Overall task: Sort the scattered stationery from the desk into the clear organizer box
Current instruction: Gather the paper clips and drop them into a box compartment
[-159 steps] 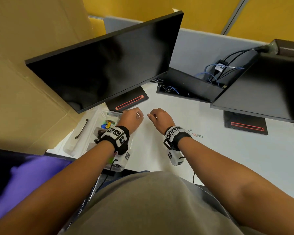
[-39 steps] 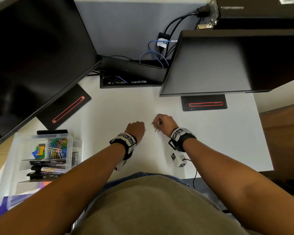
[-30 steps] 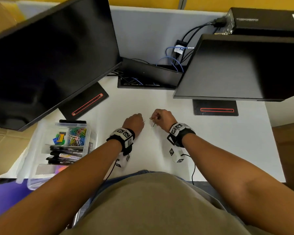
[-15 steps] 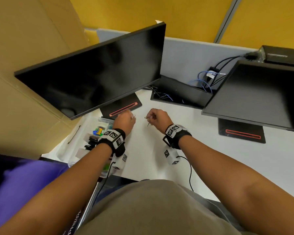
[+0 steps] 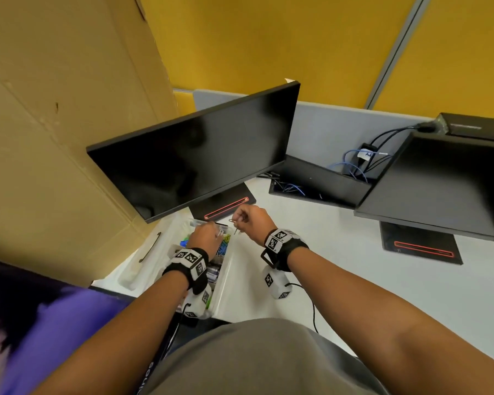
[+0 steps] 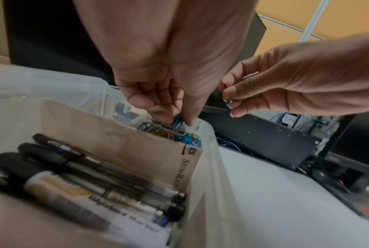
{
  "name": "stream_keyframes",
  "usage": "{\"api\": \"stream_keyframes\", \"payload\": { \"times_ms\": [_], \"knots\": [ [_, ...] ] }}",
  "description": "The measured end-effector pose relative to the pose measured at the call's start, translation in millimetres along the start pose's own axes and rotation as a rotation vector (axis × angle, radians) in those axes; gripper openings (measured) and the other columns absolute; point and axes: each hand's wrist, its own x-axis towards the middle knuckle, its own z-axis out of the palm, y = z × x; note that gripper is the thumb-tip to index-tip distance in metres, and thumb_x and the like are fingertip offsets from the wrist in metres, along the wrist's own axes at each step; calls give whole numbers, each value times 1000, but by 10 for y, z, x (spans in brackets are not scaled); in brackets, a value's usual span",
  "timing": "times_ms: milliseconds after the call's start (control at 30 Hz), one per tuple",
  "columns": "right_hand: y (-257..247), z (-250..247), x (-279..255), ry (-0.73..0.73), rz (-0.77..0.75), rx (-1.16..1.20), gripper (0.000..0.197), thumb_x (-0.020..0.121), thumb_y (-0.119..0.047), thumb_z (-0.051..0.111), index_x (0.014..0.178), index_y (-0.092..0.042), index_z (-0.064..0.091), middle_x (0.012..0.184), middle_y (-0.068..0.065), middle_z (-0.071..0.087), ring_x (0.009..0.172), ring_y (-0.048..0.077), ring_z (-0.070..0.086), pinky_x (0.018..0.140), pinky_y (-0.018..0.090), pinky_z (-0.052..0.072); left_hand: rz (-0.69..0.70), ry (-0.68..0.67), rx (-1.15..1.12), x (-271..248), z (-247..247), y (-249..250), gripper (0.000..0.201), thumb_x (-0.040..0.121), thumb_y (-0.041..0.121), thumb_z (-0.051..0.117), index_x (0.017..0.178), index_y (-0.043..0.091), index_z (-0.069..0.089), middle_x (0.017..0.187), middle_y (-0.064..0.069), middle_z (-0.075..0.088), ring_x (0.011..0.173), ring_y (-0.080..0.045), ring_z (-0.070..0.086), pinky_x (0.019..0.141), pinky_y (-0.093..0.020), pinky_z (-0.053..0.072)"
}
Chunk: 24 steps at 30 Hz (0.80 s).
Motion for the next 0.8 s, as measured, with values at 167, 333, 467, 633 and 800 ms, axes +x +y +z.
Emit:
{"api": "stream_keyframes", "payload": {
  "times_ms": [167, 333, 467, 633, 800],
  "knots": [
    [-57, 119, -58, 2, 25, -32, 12, 89, -8, 66, 86, -19, 62, 86, 4, 68, 80, 19, 66, 78, 37, 59, 49, -31, 16, -6, 13, -72, 17, 91, 30, 65, 90, 13, 60, 88, -5, 67, 86, -24, 65, 83, -40, 53],
    [-135, 194, -64, 45, 31, -34, 12, 87, -5, 63, 86, -17, 63, 82, 2, 66, 77, 18, 65, 76, 34, 56, 86, 7, -99, 30, -39, -177, 15, 85, 24, 73, 83, 16, 60, 83, 0, 64, 83, -20, 61, 82, -37, 53],
    [-192, 264, -41, 60, 37, -39, 8, 88, -4, 63, 89, -13, 64, 80, 0, 63, 74, 14, 61, 71, 28, 53, 144, 19, -110, 71, -97, -237, 10, 88, 17, 65, 81, 20, 58, 81, 2, 62, 82, -21, 62, 80, -37, 54],
    [-247, 352, -13, 30, 7, -142, 11, 88, -1, 62, 86, -11, 64, 83, -1, 62, 70, 7, 54, 62, 16, 41, 182, 72, -63, 79, -146, -274, 17, 94, 10, 49, 83, 18, 58, 84, -2, 63, 80, -22, 62, 72, -32, 52],
    [-276, 438, 25, 6, 43, -244, 12, 88, -2, 59, 88, -13, 63, 92, 7, 67, 83, 22, 63, 78, 32, 53, 186, 90, -72, 94, -142, -335, 20, 94, 10, 47, 80, 20, 55, 82, -1, 61, 73, -18, 57, 62, -26, 43]
  ]
}}
